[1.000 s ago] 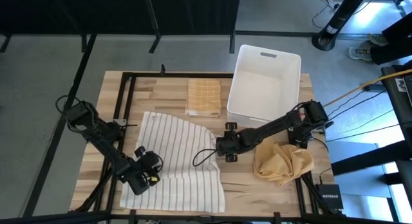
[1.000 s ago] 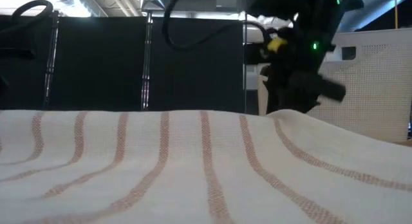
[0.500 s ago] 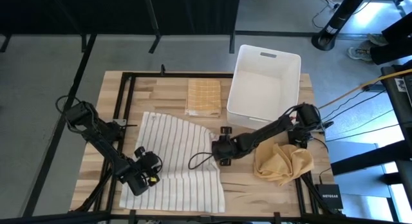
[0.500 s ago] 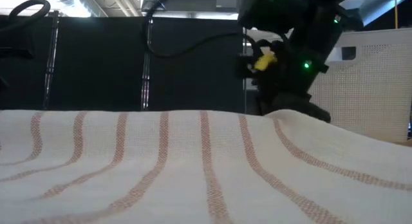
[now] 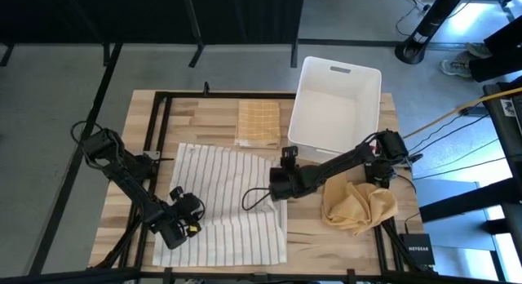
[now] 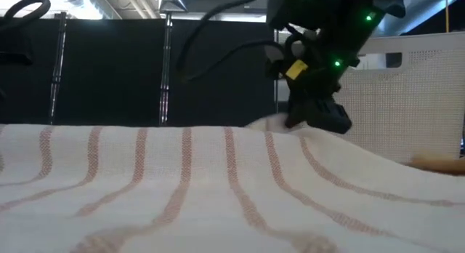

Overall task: Fold towel
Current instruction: Fold the white towel

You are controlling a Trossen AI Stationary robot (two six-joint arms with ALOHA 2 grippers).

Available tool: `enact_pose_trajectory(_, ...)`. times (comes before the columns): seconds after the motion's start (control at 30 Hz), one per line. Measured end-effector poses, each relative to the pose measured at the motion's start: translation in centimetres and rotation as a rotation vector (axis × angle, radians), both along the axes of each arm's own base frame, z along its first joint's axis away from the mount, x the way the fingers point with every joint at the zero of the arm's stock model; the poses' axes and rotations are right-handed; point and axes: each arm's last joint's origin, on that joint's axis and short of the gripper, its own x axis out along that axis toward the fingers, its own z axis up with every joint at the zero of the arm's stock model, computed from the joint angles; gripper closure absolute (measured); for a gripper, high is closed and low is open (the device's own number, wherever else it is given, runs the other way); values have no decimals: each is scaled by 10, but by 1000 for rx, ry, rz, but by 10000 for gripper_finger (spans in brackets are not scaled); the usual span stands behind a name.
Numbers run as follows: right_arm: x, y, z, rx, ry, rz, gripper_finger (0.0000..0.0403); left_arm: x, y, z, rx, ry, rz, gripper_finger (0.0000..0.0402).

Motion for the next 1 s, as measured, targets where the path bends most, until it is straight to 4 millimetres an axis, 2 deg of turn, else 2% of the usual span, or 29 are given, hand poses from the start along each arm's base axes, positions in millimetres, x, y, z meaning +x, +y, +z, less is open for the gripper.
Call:
enact_pose_trajectory(0.2,-5,2,1,72,100,11,237,0,1,2,5,13,-24,256)
enact_pose_trajectory(0.3,-4,12,21,115,134,-1,189,3,0,14,-5,26,-58,256)
enact_pose_trajectory(0.43,-1,35,53,280,129,-15,153,12,-5,46,-26,-28,-137,256)
enact_pose_trajectory(0.57,4,67,64,485,68,88,144,16,-11,75,-95,-68,-224,256)
enact_pose_trajectory(0.67,6,88,61,593,-6,171,147,12,-13,86,-245,12,-272,256)
enact_pose_trajectory(0.73,5,98,54,599,-60,211,154,7,-15,90,-338,64,-259,256)
enact_pose_trajectory(0.8,1,102,44,583,-91,193,162,0,-17,90,-385,104,-234,256)
enact_pose_trajectory(0.93,-9,95,20,614,-142,19,181,-17,-19,89,-392,159,-164,256)
enact_pose_trajectory(1.0,-7,96,16,640,-216,-17,190,-26,-21,88,-385,182,-132,256)
